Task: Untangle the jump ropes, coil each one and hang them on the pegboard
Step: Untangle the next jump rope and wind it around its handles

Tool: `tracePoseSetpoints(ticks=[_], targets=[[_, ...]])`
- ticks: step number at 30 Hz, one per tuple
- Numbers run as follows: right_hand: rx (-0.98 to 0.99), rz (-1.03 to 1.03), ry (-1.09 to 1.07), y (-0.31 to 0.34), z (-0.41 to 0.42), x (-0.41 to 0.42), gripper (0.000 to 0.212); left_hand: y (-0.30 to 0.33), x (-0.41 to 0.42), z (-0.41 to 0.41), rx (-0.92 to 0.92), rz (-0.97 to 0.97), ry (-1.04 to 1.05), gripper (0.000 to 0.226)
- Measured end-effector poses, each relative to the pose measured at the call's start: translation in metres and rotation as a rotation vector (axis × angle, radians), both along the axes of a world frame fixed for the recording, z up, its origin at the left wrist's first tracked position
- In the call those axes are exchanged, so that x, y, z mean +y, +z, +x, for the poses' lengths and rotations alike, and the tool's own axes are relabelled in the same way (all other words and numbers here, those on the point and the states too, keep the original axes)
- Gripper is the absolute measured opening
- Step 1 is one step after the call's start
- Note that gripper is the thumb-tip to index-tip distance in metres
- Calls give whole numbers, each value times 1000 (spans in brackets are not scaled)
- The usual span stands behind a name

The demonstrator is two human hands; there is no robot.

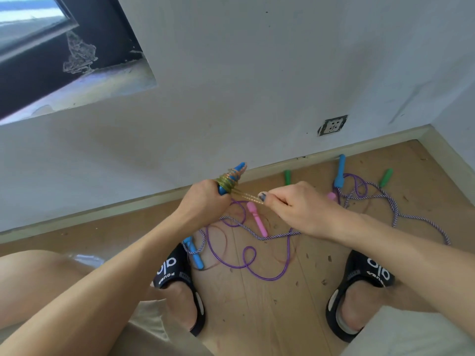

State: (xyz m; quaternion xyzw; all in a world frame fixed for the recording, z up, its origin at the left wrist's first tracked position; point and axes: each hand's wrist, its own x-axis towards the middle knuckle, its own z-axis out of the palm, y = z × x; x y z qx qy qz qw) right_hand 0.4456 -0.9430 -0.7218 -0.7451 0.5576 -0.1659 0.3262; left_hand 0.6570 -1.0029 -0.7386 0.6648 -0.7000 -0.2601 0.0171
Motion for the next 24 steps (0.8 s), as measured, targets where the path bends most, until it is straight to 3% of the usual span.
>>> tracePoseSetpoints(ticks=[3, 6, 9, 14, 17, 20, 24], targets=[[-33, -108, 61, 19, 2, 3, 51, -8, 9, -2, -188, -24, -131, 22], [-82, -188, 19, 30, 1, -9, 52, -5, 29, -14, -261, -100, -332, 15], [-106, -182, -28, 28, -5, -24, 54, 3, 50, -29, -214, -192, -534, 13], [-24, -44, -43, 3, -16, -36, 55, 11, 54, -29, -90, -327, -652, 17], [-48, 54, -50, -14, -20, -32, 56, 17, 52, -26, 101, -315, -630, 16], [-143, 165, -113, -24, -15, -22, 58, 25, 47, -24, 287, -305, -465, 8], [-91, 153, -133, -17, -4, -4, 60, 21, 25, -16, 271, -182, -128, 27]])
